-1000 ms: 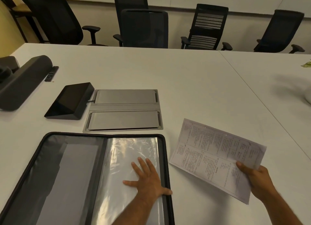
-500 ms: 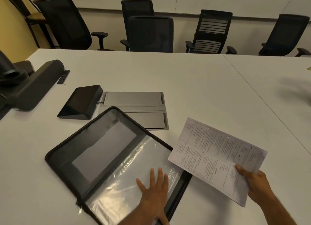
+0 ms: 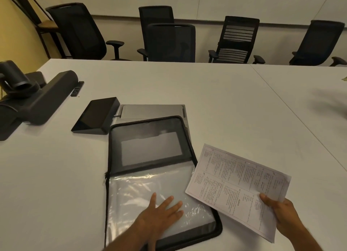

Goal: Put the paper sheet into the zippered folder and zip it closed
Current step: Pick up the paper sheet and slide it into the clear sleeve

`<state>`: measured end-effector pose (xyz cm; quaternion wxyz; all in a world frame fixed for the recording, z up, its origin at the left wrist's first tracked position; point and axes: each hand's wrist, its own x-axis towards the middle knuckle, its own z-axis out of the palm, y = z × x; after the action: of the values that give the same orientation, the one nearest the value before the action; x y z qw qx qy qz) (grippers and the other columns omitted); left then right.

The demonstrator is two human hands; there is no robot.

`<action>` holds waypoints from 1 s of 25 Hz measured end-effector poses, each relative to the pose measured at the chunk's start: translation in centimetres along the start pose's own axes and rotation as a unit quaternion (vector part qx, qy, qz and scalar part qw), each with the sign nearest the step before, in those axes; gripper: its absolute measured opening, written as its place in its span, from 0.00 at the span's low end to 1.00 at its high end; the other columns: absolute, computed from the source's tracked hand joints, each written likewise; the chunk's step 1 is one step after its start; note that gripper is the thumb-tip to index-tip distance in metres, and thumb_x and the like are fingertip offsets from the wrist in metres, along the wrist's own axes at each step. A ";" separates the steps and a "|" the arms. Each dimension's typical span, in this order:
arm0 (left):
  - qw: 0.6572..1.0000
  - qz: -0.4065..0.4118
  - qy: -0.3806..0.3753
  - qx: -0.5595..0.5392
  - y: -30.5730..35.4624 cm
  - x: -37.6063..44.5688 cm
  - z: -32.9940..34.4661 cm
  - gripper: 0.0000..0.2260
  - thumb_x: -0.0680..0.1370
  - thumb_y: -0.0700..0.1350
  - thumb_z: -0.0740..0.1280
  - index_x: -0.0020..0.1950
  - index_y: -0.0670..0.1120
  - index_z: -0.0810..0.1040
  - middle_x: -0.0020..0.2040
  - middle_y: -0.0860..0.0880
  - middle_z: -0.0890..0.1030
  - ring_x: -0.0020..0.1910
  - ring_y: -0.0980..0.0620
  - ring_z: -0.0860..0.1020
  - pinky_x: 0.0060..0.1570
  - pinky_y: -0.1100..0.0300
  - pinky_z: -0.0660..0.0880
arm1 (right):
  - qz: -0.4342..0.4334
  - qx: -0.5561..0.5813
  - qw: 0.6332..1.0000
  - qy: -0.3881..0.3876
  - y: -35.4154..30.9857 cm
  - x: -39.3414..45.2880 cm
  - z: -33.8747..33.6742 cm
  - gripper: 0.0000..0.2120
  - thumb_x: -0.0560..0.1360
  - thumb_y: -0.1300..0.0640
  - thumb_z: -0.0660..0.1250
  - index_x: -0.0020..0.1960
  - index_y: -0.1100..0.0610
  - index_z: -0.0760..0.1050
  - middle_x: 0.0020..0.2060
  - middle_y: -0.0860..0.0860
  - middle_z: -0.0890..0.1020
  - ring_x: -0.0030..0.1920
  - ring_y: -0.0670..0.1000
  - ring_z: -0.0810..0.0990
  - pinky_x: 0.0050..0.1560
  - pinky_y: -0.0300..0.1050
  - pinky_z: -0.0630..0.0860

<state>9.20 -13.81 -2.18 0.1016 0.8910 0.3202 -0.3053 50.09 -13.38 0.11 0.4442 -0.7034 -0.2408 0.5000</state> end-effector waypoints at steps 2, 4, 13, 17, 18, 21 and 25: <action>1.000 0.014 0.003 0.021 -1.0 -1.1 0.2 0.61 0.64 0.59 0.79 0.76 0.56 0.33 0.78 0.52 0.31 0.77 0.42 0.35 0.67 0.27 0.43 | 0.004 -0.002 1.000 -0.003 0.4 -0.3 0.2 0.12 0.72 0.61 0.71 0.54 0.53 0.78 0.47 0.61 0.85 0.43 0.68 0.83 0.41 0.64 0.82; 0.999 0.021 0.016 0.025 -1.7 -2.0 0.6 0.56 0.68 0.56 0.78 0.77 0.55 0.34 0.78 0.52 0.33 0.77 0.42 0.36 0.68 0.29 0.44 | 0.006 -0.004 1.000 -0.007 0.7 -0.7 0.3 0.13 0.72 0.62 0.71 0.55 0.56 0.78 0.47 0.62 0.85 0.43 0.68 0.84 0.42 0.65 0.81; 0.986 -0.036 0.075 -0.142 -1.1 -2.0 0.8 0.45 0.68 0.71 0.67 0.76 0.51 0.53 0.78 0.48 0.56 0.75 0.44 0.54 0.71 0.37 0.53 | 0.007 -0.013 1.000 -0.010 0.9 -2.1 0.4 0.12 0.73 0.63 0.70 0.55 0.57 0.77 0.46 0.62 0.85 0.44 0.70 0.83 0.44 0.69 0.80; 0.974 -0.123 0.135 -0.136 1.7 0.1 0.5 0.28 0.74 0.64 0.64 0.67 0.47 0.66 0.65 0.45 0.71 0.63 0.43 0.68 0.61 0.45 0.67 | 0.002 -0.009 1.000 -0.001 0.9 -2.6 0.2 0.10 0.73 0.62 0.70 0.53 0.54 0.77 0.40 0.58 0.87 0.41 0.69 0.83 0.42 0.67 0.81; 0.972 -0.126 0.146 -0.131 2.0 0.3 0.5 0.24 0.76 0.60 0.63 0.65 0.47 0.67 0.64 0.45 0.72 0.62 0.43 0.69 0.60 0.45 0.68 | 0.002 -0.005 1.000 0.001 0.9 -2.7 0.1 0.10 0.73 0.62 0.69 0.53 0.54 0.77 0.40 0.58 0.87 0.41 0.69 0.83 0.42 0.67 0.81; 0.971 -0.111 0.174 -0.117 1.7 0.3 0.9 0.15 0.81 0.52 0.60 0.64 0.46 0.70 0.63 0.45 0.75 0.61 0.44 0.71 0.56 0.47 0.72 | 0.009 0.020 1.000 0.015 0.9 -2.8 -0.7 0.12 0.72 0.64 0.70 0.55 0.56 0.77 0.43 0.60 0.86 0.44 0.68 0.83 0.42 0.63 0.81; 0.969 -0.093 0.200 -0.115 1.4 -0.4 1.6 0.19 0.80 0.57 0.55 0.64 0.48 0.72 0.64 0.47 0.76 0.63 0.45 0.71 0.61 0.47 0.70 | 0.022 0.067 0.997 0.042 1.1 -2.7 -2.3 0.16 0.71 0.65 0.70 0.58 0.62 0.76 0.49 0.61 0.84 0.47 0.64 0.82 0.43 0.55 0.81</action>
<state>9.12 -15.70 -3.24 0.1082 0.8827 0.4482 -0.0905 51.00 -16.93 0.69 0.4887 -0.6974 -0.1723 0.4952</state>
